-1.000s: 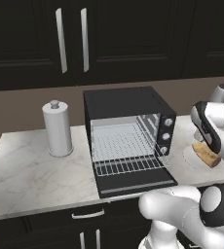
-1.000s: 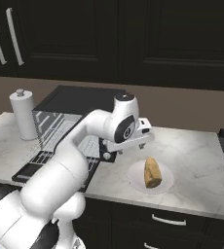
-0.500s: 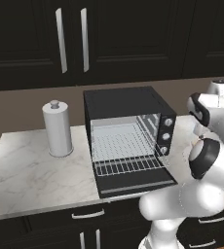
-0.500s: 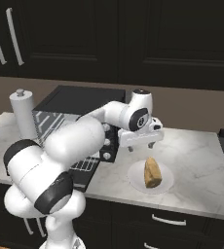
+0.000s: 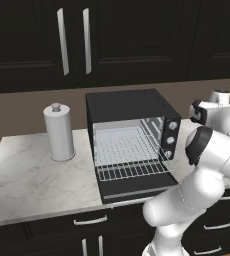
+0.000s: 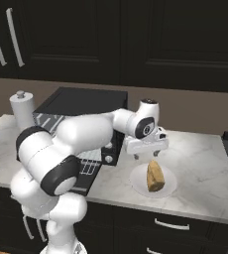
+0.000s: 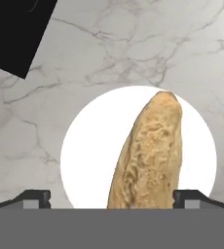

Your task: Pull the toaster oven rack outwards. Pick up the baguette from the plate and place it on the toaster oven rack. Close the toaster oven door fully and set the temperature to the lowest setting.

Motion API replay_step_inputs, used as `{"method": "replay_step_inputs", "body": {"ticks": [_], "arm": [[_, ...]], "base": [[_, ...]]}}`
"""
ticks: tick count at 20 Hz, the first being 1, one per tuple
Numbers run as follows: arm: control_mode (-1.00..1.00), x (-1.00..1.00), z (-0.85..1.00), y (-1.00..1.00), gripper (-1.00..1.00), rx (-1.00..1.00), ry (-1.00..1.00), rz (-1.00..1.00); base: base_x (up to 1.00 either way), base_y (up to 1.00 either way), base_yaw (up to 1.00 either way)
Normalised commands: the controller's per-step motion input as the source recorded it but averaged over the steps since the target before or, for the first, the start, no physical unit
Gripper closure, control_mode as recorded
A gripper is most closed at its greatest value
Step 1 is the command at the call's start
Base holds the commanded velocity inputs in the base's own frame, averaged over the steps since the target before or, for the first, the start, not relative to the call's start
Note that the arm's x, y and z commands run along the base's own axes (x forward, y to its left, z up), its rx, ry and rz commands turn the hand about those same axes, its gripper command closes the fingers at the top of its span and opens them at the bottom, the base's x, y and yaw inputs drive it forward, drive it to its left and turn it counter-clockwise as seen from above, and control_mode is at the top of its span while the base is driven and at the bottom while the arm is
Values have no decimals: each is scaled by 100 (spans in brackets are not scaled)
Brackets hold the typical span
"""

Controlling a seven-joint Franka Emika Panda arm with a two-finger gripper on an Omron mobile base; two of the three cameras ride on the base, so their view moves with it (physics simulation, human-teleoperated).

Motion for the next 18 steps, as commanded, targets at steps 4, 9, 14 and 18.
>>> {"method": "replay_step_inputs", "body": {"ticks": [4, 9, 14, 18], "arm": [[-100, 24, -29, -4, -100, 0, 0, 0], [-100, 18, -22, -15, -100, 0, 0, 0], [-100, 12, -24, -14, -100, 0, 0, 0], [-100, 12, -23, -7, -100, 0, 0, 0]], "base": [[0, 0, 0], [0, 0, 0], [0, 0, 0], [0, 0, 0]]}}
